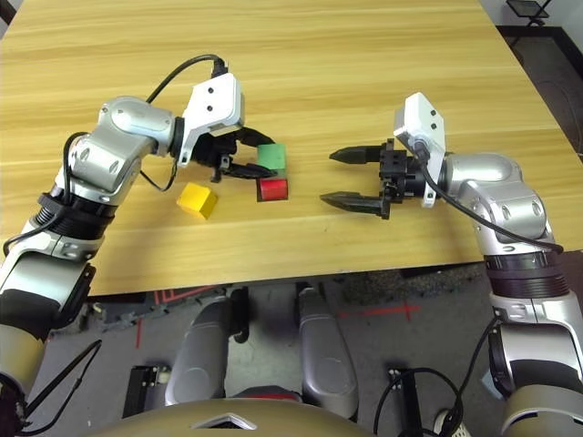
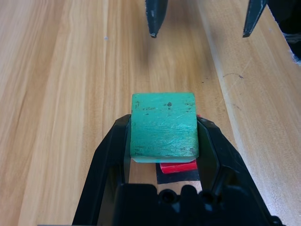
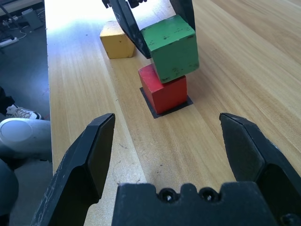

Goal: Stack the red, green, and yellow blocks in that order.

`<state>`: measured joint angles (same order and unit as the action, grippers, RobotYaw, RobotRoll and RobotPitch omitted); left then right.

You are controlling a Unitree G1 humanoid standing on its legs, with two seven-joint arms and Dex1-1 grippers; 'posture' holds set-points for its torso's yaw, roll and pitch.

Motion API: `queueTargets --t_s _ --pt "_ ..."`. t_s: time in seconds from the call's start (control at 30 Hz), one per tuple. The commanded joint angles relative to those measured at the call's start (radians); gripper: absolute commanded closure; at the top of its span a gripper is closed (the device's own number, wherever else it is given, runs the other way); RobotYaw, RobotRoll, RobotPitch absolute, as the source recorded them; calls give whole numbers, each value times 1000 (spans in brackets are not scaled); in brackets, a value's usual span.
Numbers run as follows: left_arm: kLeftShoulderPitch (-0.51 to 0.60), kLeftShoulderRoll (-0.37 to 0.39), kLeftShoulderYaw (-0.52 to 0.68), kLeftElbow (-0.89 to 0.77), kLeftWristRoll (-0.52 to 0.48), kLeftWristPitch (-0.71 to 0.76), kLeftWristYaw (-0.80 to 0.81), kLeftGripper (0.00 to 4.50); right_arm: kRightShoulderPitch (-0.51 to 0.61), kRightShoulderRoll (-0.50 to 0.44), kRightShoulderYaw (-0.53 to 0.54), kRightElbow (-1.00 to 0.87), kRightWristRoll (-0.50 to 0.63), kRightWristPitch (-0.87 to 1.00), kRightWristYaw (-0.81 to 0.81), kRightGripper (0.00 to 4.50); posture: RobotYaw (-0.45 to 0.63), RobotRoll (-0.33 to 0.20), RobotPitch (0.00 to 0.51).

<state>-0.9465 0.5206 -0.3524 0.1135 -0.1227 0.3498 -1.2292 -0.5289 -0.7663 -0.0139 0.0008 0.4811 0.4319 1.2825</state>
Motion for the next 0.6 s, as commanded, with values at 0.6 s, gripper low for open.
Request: queueTargets --t_s 0.6 --pt "29 -1 -17 -79 -6 51 -25 2425 -4 9 13 3 -8 -6 -1 0 144 70 276"
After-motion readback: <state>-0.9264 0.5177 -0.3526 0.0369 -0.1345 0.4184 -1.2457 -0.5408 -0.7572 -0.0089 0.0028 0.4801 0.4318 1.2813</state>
